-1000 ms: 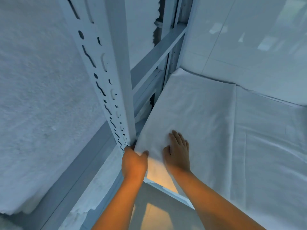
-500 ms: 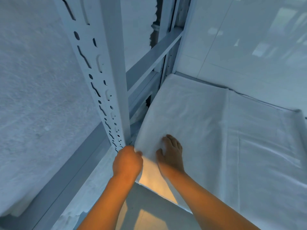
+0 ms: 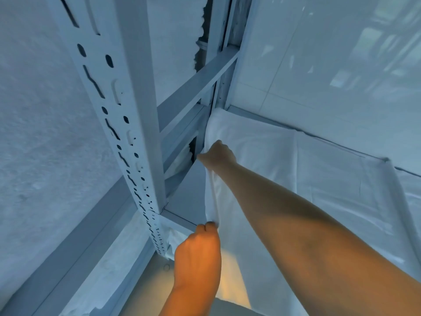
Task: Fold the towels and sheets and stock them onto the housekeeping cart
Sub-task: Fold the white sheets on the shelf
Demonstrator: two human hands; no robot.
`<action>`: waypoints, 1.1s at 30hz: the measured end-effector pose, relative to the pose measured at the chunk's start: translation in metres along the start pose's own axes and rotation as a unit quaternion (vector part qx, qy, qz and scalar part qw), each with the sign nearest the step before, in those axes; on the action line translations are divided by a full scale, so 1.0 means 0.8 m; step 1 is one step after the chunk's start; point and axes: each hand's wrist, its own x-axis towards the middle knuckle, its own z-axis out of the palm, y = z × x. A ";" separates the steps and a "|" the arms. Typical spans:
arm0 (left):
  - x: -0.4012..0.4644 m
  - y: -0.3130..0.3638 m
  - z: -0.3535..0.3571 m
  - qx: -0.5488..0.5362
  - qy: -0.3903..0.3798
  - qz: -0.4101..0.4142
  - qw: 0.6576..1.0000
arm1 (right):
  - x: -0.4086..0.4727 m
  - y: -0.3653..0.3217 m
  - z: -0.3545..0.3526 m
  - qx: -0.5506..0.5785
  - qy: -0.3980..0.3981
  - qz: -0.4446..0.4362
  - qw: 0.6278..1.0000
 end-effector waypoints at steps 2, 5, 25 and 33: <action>0.001 0.009 -0.005 -0.009 -0.027 0.016 0.999 | 0.012 -0.004 0.006 -0.060 0.003 -0.030 0.998; -0.006 0.019 -0.004 -0.008 -0.036 0.012 0.999 | 0.028 -0.006 0.008 -0.143 0.005 -0.045 0.989; -0.051 0.199 -0.004 -0.082 0.054 0.101 0.990 | 0.018 0.190 -0.177 0.050 0.108 -0.087 0.989; -0.098 0.355 0.006 -0.097 0.003 0.169 0.981 | -0.022 0.358 -0.307 0.083 0.151 -0.065 0.983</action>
